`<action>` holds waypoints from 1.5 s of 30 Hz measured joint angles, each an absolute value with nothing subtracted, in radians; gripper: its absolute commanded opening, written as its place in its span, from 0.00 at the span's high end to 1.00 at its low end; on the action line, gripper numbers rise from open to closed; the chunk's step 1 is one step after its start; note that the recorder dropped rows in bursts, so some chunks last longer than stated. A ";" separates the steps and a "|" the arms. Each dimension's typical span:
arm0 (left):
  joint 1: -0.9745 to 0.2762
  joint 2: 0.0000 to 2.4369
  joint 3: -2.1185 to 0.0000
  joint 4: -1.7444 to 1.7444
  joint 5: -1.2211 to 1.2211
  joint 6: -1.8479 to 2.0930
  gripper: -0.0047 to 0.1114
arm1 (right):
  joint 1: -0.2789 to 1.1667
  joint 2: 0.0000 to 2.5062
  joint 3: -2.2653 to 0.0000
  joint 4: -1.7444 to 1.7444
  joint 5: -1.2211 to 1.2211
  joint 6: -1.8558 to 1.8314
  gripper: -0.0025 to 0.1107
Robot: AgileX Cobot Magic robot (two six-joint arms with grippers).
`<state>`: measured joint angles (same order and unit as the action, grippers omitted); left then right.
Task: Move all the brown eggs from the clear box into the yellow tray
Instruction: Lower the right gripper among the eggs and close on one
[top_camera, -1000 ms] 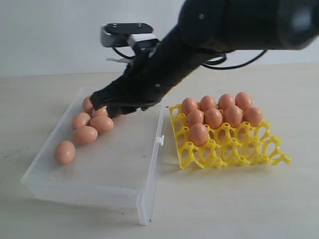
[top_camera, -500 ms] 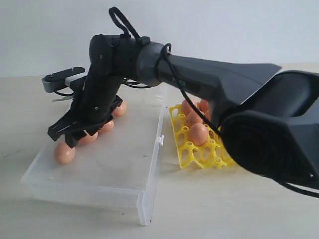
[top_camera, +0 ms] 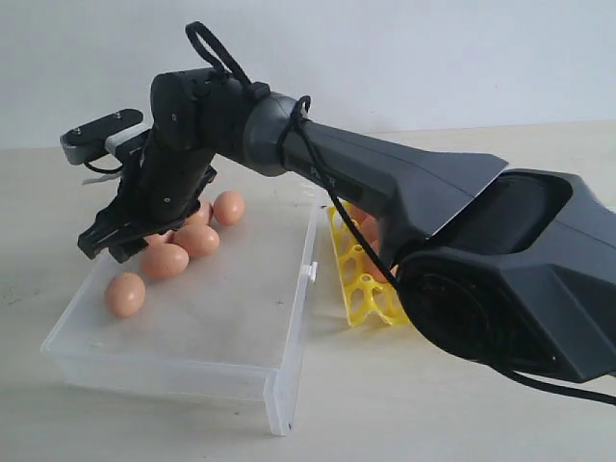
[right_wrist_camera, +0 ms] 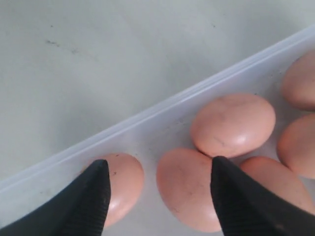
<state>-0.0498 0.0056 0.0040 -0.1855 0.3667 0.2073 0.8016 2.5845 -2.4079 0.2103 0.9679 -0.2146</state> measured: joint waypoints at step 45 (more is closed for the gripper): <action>-0.050 0.006 0.004 -0.185 0.367 0.207 0.96 | 0.806 2.665 -2.414 0.254 0.890 -0.177 0.46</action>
